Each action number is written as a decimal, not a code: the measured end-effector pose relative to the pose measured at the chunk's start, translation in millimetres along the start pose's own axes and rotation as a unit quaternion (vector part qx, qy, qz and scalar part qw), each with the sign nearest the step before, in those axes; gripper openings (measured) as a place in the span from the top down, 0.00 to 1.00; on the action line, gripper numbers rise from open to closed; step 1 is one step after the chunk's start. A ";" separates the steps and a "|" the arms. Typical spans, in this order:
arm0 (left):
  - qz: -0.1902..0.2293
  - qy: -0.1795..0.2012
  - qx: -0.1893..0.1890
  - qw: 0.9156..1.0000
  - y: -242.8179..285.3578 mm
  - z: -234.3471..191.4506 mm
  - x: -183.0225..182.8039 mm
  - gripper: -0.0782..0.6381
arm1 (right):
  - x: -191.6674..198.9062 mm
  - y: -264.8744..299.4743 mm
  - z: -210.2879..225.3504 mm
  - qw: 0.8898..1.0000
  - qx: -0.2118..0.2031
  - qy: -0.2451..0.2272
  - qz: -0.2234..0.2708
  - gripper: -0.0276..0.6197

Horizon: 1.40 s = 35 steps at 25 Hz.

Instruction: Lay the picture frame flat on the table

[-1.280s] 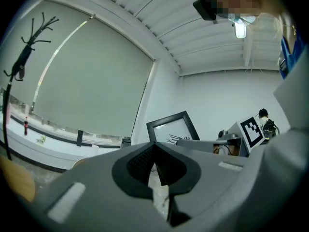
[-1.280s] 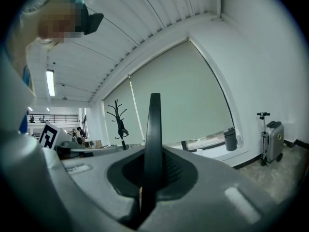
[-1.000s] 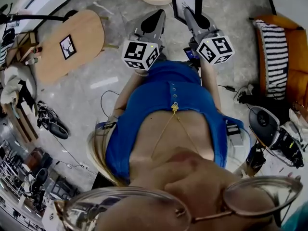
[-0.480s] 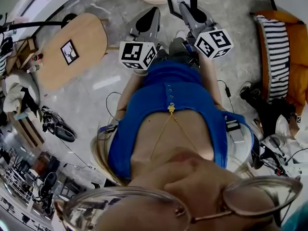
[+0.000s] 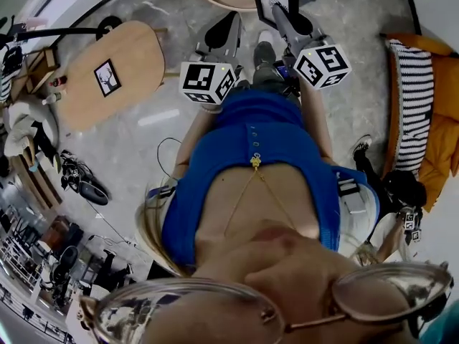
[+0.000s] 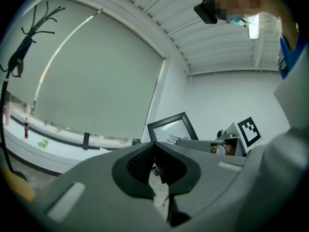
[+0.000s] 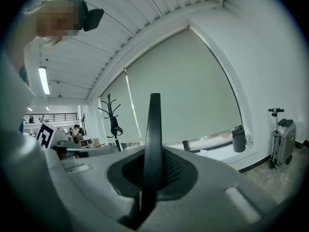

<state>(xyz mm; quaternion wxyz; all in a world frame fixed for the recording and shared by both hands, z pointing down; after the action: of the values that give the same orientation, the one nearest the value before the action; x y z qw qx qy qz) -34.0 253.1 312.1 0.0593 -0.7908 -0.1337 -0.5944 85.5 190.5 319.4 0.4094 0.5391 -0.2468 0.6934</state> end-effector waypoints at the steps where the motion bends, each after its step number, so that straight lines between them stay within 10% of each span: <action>1: 0.000 0.001 -0.001 1.000 8.8 -5.5 -1.9 0.89 | -3.1 9.1 7.0 1.000 -0.001 -0.001 0.002 0.94; 20: 0.005 0.010 -0.035 0.999 221.1 -17.0 -45.2 0.89 | -92.0 108.1 184.4 0.998 -0.059 -0.007 -0.010 0.94; 35: 0.000 0.010 -0.047 0.999 265.6 -72.4 -56.4 0.89 | -92.6 176.7 207.4 0.996 -0.078 -0.008 -0.031 0.94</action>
<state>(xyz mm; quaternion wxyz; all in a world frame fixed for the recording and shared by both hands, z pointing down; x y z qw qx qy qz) -40.5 -27.3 296.2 0.0238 -0.7866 -0.1047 -0.6080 59.1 -95.9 310.6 0.4697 0.5180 -0.2866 0.6549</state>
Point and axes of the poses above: the fingertips, and each gripper's own axes: y forward along the fingers, z to its right, x out of its underside, the point moved 4 cm from there along -y, backward along the fingers, and after that the axes turned 1 degree about z, right-handed, at the moved point
